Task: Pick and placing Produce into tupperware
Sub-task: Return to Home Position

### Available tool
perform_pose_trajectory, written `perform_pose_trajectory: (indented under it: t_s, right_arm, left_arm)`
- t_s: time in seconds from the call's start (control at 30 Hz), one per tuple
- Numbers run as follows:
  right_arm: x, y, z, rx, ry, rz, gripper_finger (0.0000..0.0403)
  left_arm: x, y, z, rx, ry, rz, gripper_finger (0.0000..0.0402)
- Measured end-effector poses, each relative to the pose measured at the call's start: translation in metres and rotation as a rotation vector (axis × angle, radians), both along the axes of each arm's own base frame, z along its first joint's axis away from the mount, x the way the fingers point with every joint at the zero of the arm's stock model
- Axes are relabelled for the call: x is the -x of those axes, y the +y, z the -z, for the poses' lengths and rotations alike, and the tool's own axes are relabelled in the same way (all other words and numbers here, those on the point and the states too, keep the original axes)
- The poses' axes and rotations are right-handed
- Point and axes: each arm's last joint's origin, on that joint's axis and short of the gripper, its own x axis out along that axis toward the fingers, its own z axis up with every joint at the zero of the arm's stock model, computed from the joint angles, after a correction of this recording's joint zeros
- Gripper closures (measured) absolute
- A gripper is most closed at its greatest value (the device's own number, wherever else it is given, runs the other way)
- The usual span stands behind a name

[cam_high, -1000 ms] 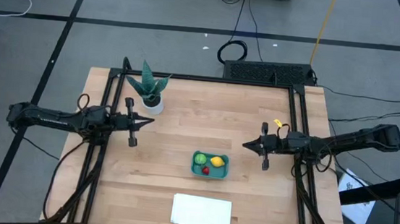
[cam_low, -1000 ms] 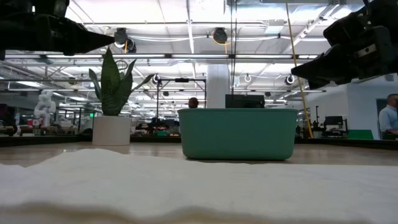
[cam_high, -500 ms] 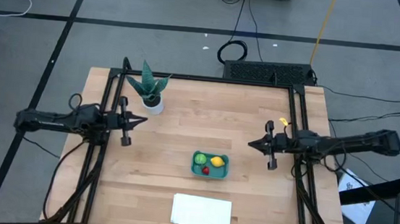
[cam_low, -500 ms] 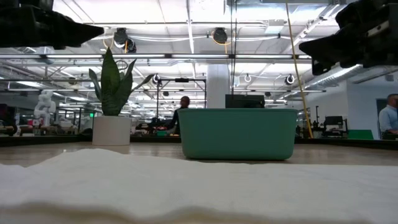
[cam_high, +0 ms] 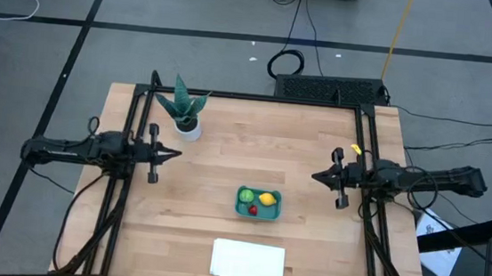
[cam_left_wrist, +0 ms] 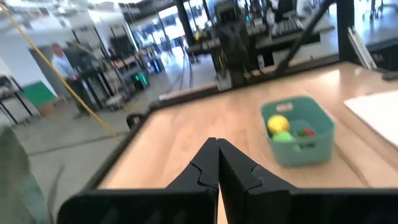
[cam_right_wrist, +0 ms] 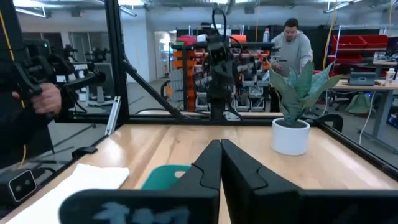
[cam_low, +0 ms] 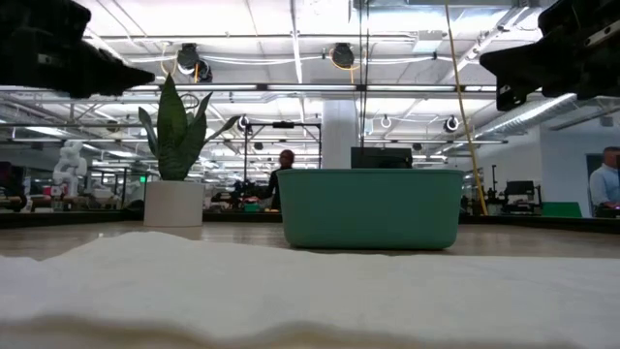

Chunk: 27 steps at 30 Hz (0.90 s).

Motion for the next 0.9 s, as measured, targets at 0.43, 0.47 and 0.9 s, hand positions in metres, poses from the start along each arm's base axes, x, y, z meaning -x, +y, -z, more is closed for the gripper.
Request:
perform_pose_trajectory:
  t_s: [0.43,0.47,0.9]
  right_arm:
    - [0.009,-0.001,-0.001,-0.020,-0.016,-0.003,0.0403]
    - [0.010,-0.001,-0.001,-0.019,-0.018,-0.003,0.0403]
    - [0.017,-0.001,-0.001,0.008,-0.037,-0.019,0.0403]
  left_arm:
    - [0.001,-0.001,0.009,0.011,0.089,0.027,0.0401]
    - [0.001,-0.001,0.009,0.012,0.092,0.024,0.0401]
    - [0.001,0.000,0.009,0.017,0.092,0.016,0.0401]
